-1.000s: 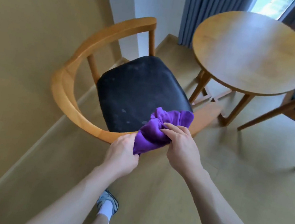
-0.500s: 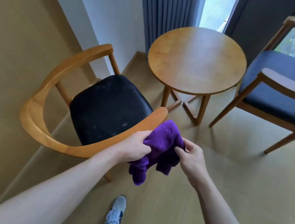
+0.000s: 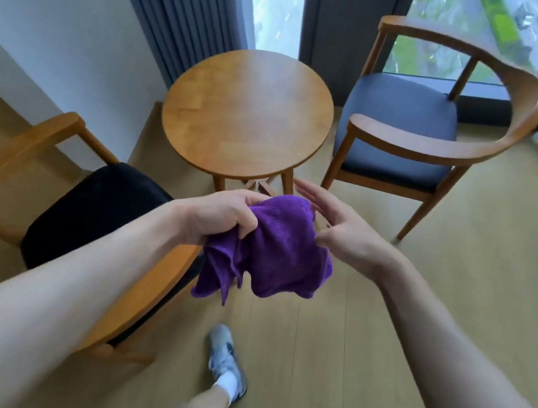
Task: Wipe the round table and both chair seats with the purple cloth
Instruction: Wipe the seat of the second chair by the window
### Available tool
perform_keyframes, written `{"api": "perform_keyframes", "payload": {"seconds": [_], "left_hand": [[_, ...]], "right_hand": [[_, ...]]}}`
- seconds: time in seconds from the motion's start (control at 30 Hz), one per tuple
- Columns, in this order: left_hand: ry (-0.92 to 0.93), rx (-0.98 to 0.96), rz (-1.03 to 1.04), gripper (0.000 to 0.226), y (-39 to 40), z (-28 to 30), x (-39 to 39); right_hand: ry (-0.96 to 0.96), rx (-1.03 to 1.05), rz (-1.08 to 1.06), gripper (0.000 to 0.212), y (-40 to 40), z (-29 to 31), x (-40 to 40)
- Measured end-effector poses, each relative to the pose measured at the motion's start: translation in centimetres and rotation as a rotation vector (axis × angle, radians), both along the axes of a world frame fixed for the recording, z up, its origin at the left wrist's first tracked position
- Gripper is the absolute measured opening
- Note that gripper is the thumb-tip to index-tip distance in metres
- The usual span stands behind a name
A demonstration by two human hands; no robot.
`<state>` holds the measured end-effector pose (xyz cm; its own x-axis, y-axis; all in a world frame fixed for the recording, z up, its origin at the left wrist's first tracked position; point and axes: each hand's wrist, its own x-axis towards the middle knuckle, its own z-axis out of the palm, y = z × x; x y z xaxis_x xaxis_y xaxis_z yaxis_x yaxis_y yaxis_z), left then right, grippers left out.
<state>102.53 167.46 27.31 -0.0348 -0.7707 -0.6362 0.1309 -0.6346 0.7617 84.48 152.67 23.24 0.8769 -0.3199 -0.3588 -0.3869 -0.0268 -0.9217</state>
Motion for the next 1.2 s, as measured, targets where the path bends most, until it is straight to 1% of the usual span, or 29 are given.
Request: {"api": "perform_keyframes", "payload": {"seconds": [0.03, 0.07, 0.17, 0.2, 0.23, 0.3, 0.4, 0.5, 0.57, 0.67, 0.7, 0.77, 0.87, 0.93, 1.0, 1.1, 1.17, 1.2], "left_hand": [[-0.008, 0.002, -0.030, 0.055, -1.4, 0.1, 0.6], [-0.020, 0.009, -0.059, 0.052, -2.6, 0.2, 1.4], [-0.084, 0.037, -0.135, 0.042, -6.4, -0.1, 4.5], [-0.139, 0.045, -0.156, 0.040, -7.4, -0.3, 5.5], [-0.213, 0.052, -0.184, 0.041, -8.8, -0.5, 6.6], [-0.394, 0.061, -0.263, 0.043, -11.7, -0.9, 8.5], [-0.589, 0.073, -0.355, 0.033, -16.8, -1.5, 10.5], [-0.666, 0.064, -0.369, 0.026, -21.9, -2.1, 11.3], [-0.716, 0.042, -0.366, 0.023, -25.4, -2.7, 10.9], [-0.786, 0.017, -0.420, 0.021, -30.8, -4.0, 9.2], [-0.798, 0.011, -0.425, 0.020, -32.5, -4.4, 8.3], [-0.824, -0.003, -0.395, 0.018, -35.8, -5.3, 6.5], [-0.805, 0.018, -0.344, 0.015, -40.7, -7.2, 4.1], [-0.851, 0.017, -0.330, 0.011, -44.0, -8.7, 3.7], [-0.881, 0.033, -0.251, 0.015, -47.1, -10.5, 4.0], [-0.878, 0.101, -0.086, 0.026, -50.9, -13.7, 4.8], [-0.964, 0.125, -0.026, 0.031, -52.1, -16.1, 5.1], [-1.024, 0.118, -0.024, 0.032, -52.3, -17.1, 5.2]], "right_hand": [[0.022, -0.020, 0.066, 0.084, -1.2, 0.3, 1.0], [0.061, -0.059, 0.107, 0.070, -2.3, 0.4, 1.9], [0.200, -0.282, 0.122, 0.022, -5.6, -0.7, 4.1], [0.236, -0.345, 0.124, 0.012, -6.4, -1.1, 4.5], [0.261, -0.386, 0.121, 0.011, -7.6, -1.5, 5.0], [0.282, -0.403, 0.109, 0.013, -9.6, -2.2, 5.5], [0.289, -0.438, 0.018, 0.016, -13.0, -2.9, 5.7], [0.282, -0.480, -0.111, 0.016, -17.2, -3.6, 4.8], [0.301, -0.484, -0.172, 0.023, -20.2, -4.3, 3.4], [0.360, -0.481, -0.194, 0.029, -25.1, -5.8, 0.4], [0.379, -0.485, -0.203, 0.035, -26.8, -6.5, -0.7], [0.404, -0.455, -0.236, 0.040, -30.5, -7.9, -2.8], [0.388, -0.351, -0.299, 0.033, -35.7, -9.9, -5.7], [0.354, -0.356, -0.350, 0.031, -39.0, -10.9, -6.6], [0.319, -0.370, -0.401, 0.025, -42.2, -11.6, -6.5], [0.362, -0.424, -0.395, 0.015, -46.5, -13.0, -5.0], [0.429, -0.530, -0.348, 0.020, -48.1, -14.4, -3.5], [0.455, -0.613, -0.324, 0.029, -48.3, -15.1, -2.9]]}}
